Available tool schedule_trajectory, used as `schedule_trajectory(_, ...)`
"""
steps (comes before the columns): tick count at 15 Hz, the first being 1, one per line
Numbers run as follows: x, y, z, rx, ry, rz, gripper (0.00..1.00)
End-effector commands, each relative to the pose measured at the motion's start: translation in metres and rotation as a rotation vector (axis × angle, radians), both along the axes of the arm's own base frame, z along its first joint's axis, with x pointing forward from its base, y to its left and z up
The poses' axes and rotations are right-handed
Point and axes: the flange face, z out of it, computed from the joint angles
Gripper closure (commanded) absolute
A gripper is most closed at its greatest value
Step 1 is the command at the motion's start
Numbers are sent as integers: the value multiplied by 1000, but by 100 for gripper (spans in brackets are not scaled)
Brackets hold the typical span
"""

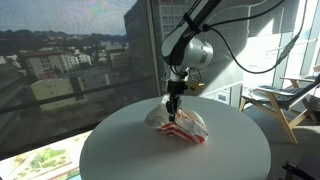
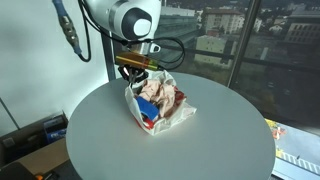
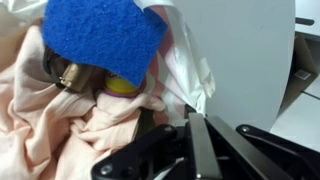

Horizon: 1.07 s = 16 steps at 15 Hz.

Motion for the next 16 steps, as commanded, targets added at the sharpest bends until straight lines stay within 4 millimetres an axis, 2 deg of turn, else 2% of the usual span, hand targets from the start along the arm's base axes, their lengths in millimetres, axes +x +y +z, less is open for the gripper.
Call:
schedule_trajectory(1,0,6,29,-78,19,54,100)
schedule_trajectory(2,1,8,26,-96,40,69,100)
schedule_trajectory(5,-1,21,-4,-131,50,145,100)
schedule_trajectory(9,-10,45,-40,-76,74,251,97)
schedule_trajectory(12,-10,53,-53,-97,46,288,94)
schedule_trajectory(13,-12,53,-51,-112,47,294,71)
schedule_trajectory(15,-15,53,-44,-127,61,288,69)
schedule_trajectory(16,-16,53,-38,-140,49,284,64)
